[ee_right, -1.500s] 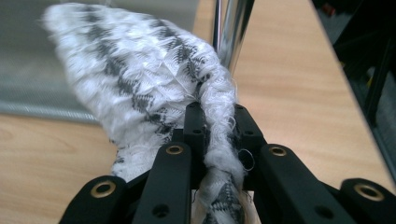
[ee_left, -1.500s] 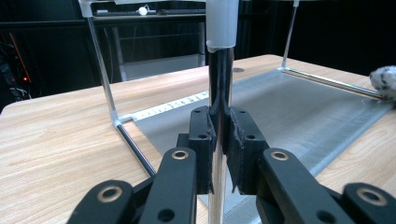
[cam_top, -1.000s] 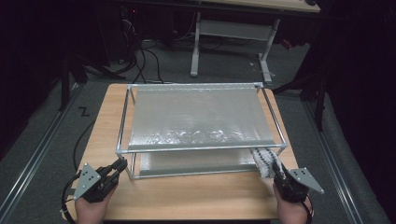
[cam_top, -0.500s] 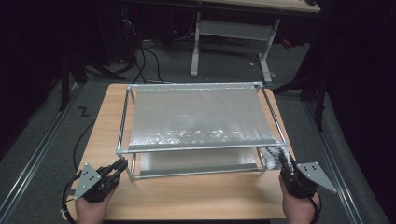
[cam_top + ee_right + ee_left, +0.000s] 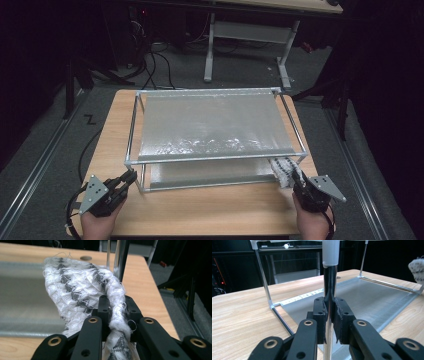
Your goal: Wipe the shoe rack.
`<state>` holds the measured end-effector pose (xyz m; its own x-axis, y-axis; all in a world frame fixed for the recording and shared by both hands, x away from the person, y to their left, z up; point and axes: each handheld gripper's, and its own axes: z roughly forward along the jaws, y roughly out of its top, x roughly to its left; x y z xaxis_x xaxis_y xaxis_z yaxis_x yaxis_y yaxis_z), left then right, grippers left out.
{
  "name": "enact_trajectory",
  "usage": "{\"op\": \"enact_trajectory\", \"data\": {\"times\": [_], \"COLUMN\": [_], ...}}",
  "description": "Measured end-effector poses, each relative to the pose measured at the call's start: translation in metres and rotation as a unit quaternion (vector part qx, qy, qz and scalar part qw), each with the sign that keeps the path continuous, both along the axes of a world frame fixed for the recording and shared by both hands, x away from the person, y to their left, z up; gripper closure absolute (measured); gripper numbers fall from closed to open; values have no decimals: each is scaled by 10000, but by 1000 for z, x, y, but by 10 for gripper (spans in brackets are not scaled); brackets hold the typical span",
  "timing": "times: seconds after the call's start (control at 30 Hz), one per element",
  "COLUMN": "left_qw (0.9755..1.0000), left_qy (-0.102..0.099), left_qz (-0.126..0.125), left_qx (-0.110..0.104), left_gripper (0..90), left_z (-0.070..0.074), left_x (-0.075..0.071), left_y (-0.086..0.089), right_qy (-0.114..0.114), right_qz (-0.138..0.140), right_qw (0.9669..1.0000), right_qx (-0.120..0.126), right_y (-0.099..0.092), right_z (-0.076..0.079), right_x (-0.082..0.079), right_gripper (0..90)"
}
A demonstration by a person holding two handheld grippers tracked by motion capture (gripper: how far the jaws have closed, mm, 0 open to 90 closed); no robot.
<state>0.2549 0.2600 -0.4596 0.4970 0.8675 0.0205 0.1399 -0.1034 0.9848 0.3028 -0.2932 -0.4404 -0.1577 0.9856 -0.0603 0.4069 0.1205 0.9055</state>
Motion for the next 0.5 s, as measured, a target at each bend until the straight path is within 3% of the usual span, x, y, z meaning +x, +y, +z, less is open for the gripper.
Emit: {"op": "enact_trajectory", "data": {"times": [0.27, 0.5], "left_qw": [10000, 10000], "left_qy": [-2, -3], "left_qz": [-12, -13], "left_qx": [-6, 7], "left_gripper": [806, 806], "left_z": [0, 0], "left_x": [0, 0], "left_y": [0, 0], "right_qy": [411, 638], "right_qz": [5, 16], "right_qw": [9992, 9980], "right_qx": [-21, -43], "right_y": [0, 0], "right_z": [-24, -36], "right_x": [7, 11], "right_gripper": [790, 790]}}
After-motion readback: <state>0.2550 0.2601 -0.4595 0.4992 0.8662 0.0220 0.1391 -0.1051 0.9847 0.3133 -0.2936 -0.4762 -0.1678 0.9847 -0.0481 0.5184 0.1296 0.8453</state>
